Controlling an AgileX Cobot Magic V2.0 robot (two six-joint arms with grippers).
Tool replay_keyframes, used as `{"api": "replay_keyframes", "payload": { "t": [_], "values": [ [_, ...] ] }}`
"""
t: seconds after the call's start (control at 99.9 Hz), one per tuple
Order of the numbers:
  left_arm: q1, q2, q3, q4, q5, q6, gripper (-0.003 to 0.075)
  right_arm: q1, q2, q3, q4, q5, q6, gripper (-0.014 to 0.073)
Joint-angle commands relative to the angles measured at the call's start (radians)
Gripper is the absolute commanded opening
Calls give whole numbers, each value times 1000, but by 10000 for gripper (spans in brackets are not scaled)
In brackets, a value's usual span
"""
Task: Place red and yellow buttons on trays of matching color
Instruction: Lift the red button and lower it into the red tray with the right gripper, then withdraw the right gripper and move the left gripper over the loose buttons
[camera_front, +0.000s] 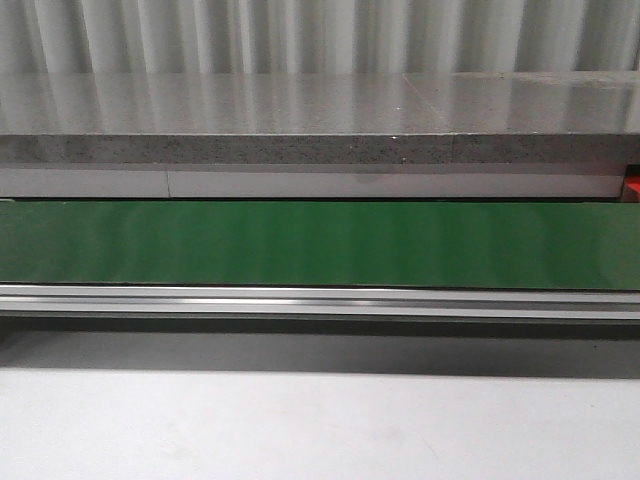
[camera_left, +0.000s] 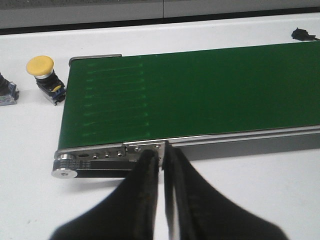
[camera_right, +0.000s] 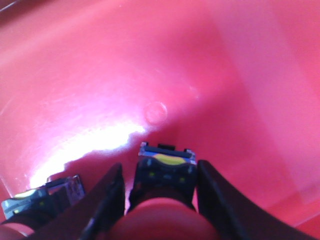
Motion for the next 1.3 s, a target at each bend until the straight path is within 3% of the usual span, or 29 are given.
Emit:
{"api": "replay_keyframes", "payload": {
  "t": [0.0, 0.11, 0.56, 0.66, 0.781, 0.901, 1.121, 1.291],
  "values": [
    [-9, 1, -27, -14, -72, 0, -6, -4, -65, -33, -1, -55, 0, 351],
    [-9, 1, -27, -14, -72, 0, -6, -4, -65, -33, -1, -60, 1, 423],
    [-9, 1, -27, -14, -72, 0, -6, -4, -167, -33, -13, -47, 0, 421],
    [-9, 1, -27, -14, -72, 0, -6, 11, -223, -27, -36, -24, -12, 334],
    [-9, 1, -27, -14, -72, 0, -6, 32, -287, -23, -48, 34, -11, 94],
    [-9, 1, -27, -14, -72, 0, -6, 61, -347, -21, -54, 109, -19, -76],
    [-9, 1, -27, -14, -72, 0, -6, 173, -448, 27, -54, 157, -53, -67],
    [-9, 1, -27, -14, -72, 0, -6, 290, -545, 169, -54, 127, -53, -67]
  ]
}}
